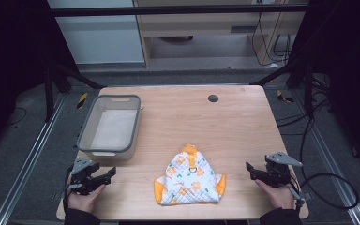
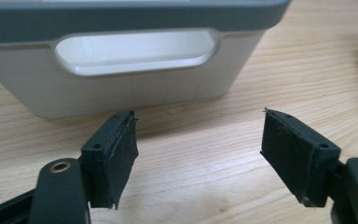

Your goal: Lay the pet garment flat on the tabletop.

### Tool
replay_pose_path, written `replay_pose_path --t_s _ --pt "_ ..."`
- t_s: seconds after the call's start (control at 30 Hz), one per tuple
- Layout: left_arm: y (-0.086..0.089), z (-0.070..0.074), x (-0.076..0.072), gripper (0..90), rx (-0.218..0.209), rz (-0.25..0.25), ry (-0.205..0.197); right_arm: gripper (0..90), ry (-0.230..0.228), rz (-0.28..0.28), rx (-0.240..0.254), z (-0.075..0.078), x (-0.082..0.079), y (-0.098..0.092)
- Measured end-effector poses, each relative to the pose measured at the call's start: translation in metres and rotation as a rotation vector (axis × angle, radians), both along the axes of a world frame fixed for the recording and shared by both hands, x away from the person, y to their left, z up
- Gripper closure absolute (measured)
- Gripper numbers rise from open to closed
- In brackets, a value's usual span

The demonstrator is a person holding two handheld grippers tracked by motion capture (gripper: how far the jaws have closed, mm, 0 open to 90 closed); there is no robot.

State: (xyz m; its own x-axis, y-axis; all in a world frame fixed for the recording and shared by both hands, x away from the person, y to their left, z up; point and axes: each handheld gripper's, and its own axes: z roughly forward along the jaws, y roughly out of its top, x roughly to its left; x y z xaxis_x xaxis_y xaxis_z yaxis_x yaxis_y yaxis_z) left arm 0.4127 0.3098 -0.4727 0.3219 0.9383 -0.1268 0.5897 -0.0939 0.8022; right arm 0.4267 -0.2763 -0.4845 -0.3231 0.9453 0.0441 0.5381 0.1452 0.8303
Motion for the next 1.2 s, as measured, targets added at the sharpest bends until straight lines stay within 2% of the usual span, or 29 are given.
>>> replay_pose_path --t_s 0.13,0.17,0.23,0.43,0.63,0.8,0.9,0.93,1.0,1.2 --pt "-0.005 0.004 -0.004 28.1 -0.010 -0.010 -0.009 19.4 -0.015 0.014 0.006 0.003 -0.003 0.003" --pt "-0.008 0.007 -0.007 28.7 -0.020 -0.024 -0.025 21.4 -0.021 0.010 0.005 0.004 -0.003 0.004" --pt "-0.011 0.009 -0.009 29.0 -0.016 -0.036 -0.033 23.5 -0.024 0.004 0.028 0.007 -0.005 0.005" --pt "-0.021 0.012 -0.010 29.9 -0.018 -0.072 -0.048 25.4 -0.052 0.003 0.029 0.014 -0.006 0.007" --pt "-0.037 0.018 -0.008 29.3 0.000 -0.107 -0.077 24.3 -0.061 0.036 0.026 0.021 -0.008 0.019" --pt "-0.044 0.021 -0.005 29.0 -0.017 -0.121 -0.081 23.1 -0.078 0.060 0.022 0.027 -0.005 0.026" --pt "-0.049 0.023 -0.003 28.5 -0.021 -0.133 -0.084 22.2 -0.071 0.068 0.031 0.029 -0.004 0.030" --pt "-0.052 0.025 -0.001 28.5 -0.020 -0.142 -0.086 21.9 -0.075 0.072 0.019 0.030 -0.002 0.031" --pt "-0.056 0.029 0.001 28.3 -0.022 -0.155 -0.095 21.4 -0.080 0.086 0.005 0.035 0.001 0.033" --pt "-0.075 0.042 0.010 28.1 -0.028 -0.195 -0.122 19.4 -0.100 0.112 0.021 0.050 0.010 0.038"
